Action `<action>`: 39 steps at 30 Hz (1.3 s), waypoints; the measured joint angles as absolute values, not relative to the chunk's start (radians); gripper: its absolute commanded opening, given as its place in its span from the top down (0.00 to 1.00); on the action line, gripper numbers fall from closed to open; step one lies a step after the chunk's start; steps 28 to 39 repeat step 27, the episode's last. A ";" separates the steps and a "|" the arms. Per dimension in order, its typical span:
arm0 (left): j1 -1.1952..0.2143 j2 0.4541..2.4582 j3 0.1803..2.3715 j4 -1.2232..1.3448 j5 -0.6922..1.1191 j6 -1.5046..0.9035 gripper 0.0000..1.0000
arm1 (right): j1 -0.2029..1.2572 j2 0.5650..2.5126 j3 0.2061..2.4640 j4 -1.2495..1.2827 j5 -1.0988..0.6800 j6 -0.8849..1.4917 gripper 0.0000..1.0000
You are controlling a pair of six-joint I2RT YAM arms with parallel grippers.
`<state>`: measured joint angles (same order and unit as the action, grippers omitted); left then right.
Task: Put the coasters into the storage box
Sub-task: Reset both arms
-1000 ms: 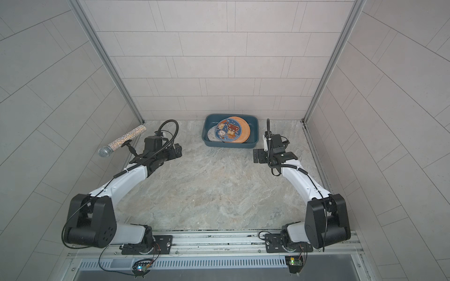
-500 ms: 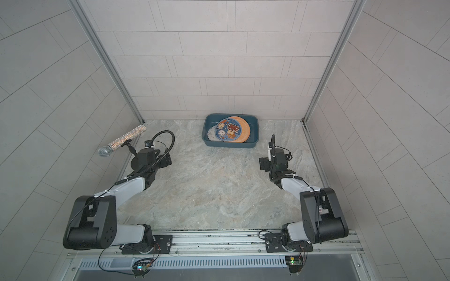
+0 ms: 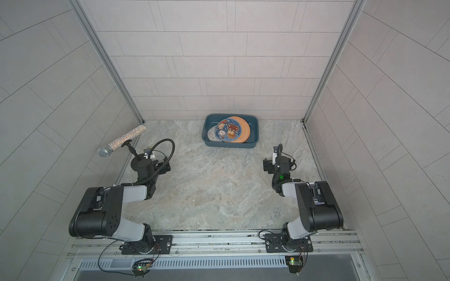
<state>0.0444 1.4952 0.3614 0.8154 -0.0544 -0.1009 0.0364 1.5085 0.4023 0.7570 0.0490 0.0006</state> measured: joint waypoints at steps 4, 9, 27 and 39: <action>0.044 1.537 0.344 0.891 -0.046 -0.094 0.00 | 0.036 1.554 0.365 0.860 0.050 0.001 0.00; 0.044 1.548 0.340 0.954 -0.045 -0.090 0.00 | 0.042 1.562 0.357 0.920 0.065 0.001 0.00; 0.044 1.575 0.340 0.994 -0.045 -0.088 0.00 | 0.126 1.582 0.283 1.111 0.267 -0.027 0.00; 0.044 1.575 0.340 0.994 -0.045 -0.088 0.00 | 0.126 1.582 0.283 1.111 0.267 -0.027 0.00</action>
